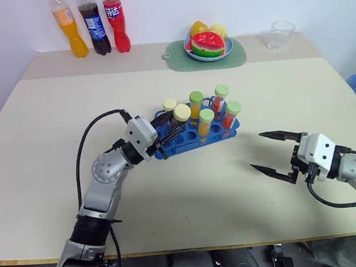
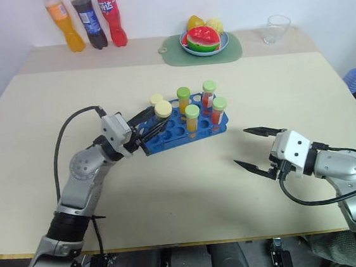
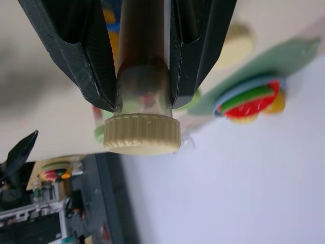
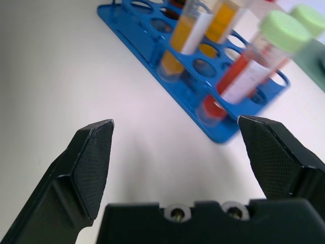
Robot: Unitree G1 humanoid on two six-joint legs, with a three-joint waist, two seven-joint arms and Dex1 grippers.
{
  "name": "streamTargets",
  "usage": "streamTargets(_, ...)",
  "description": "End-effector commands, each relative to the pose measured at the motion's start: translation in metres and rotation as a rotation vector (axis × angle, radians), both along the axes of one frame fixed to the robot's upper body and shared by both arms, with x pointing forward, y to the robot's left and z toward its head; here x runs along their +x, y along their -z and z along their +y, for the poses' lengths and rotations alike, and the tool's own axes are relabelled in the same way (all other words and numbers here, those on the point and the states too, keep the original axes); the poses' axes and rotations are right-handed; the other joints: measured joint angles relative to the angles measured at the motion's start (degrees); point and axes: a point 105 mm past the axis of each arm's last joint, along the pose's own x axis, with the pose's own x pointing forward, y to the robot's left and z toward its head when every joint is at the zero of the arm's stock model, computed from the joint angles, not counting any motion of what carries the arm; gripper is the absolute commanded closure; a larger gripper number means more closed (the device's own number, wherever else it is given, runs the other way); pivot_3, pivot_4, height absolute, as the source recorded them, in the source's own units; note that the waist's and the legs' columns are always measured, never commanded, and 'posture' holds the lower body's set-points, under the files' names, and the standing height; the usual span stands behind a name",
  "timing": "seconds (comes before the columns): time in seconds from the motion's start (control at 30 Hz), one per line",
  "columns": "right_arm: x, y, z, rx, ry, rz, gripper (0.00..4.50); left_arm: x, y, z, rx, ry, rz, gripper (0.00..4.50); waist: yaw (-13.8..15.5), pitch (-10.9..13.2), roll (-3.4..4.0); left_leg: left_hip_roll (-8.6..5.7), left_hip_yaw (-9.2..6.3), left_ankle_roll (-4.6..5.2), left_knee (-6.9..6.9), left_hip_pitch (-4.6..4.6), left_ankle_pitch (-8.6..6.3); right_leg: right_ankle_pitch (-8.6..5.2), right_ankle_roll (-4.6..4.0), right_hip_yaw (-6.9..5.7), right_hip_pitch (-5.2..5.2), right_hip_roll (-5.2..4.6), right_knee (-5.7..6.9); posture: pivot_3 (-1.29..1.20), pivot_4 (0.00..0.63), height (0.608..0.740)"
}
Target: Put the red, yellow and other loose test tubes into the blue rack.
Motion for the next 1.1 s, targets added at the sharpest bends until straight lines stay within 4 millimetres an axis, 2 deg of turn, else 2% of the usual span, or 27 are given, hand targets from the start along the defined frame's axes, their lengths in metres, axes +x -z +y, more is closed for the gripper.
streamTargets(0.03,-0.007,-0.021,-0.005,-0.006,0.015,-0.04,0.16,-0.003,-0.012,-0.009,-0.04,0.024,-0.063,3.24,0.01,0.0,0.0,0.0,-0.01,0.0,0.0,0.0,0.0,0.0,0.01,0.0,0.01,0.01,0.0,0.0,0.15,0.74)
streamTargets(0.17,-0.014,-0.024,-0.012,-0.024,0.034,-0.025,0.16,-0.003,0.005,-0.014,-0.028,0.045,-0.001,3.24,-0.22,-0.01,0.02,0.05,0.0,0.07,0.0,0.15,-0.04,0.0,0.02,0.0,0.11,0.08,0.0,0.0,0.15,0.74)
streamTargets(0.33,-0.018,-0.026,-0.013,-0.023,0.049,-0.019,0.16,-0.006,0.007,-0.005,-0.058,0.025,0.038,3.24,-0.16,-0.01,0.02,0.1,-0.01,0.09,-0.01,0.18,-0.05,-0.01,0.02,0.0,0.14,0.1,0.0,0.0,0.15,0.74)
streamTargets(0.47,-0.02,-0.022,-0.013,-0.014,0.063,-0.011,0.16,-0.007,0.018,0.003,-0.025,0.0,0.067,3.24,-0.1,-0.01,0.02,0.11,-0.02,0.09,-0.01,0.2,-0.06,-0.01,0.02,0.0,0.16,0.1,0.0,0.0,0.15,0.74)
streamTargets(0.73,-0.02,-0.018,-0.012,0.007,0.065,-0.004,0.16,0.001,0.026,0.004,-0.014,-0.024,0.088,3.24,-0.07,-0.03,0.04,0.11,0.0,0.11,0.0,0.31,-0.06,-0.1,-0.14,0.0,0.27,0.1,0.0,0.0,0.15,0.74)
streamTargets(1.1,-0.03,-0.013,-0.018,0.052,0.109,0.034,0.16,0.008,0.037,0.013,-0.024,-0.041,0.148,3.24,-0.19,-0.05,0.07,0.13,-0.02,0.13,-0.01,0.31,-0.08,-0.1,-0.13,0.0,0.26,0.12,0.0,0.0,0.15,0.74)
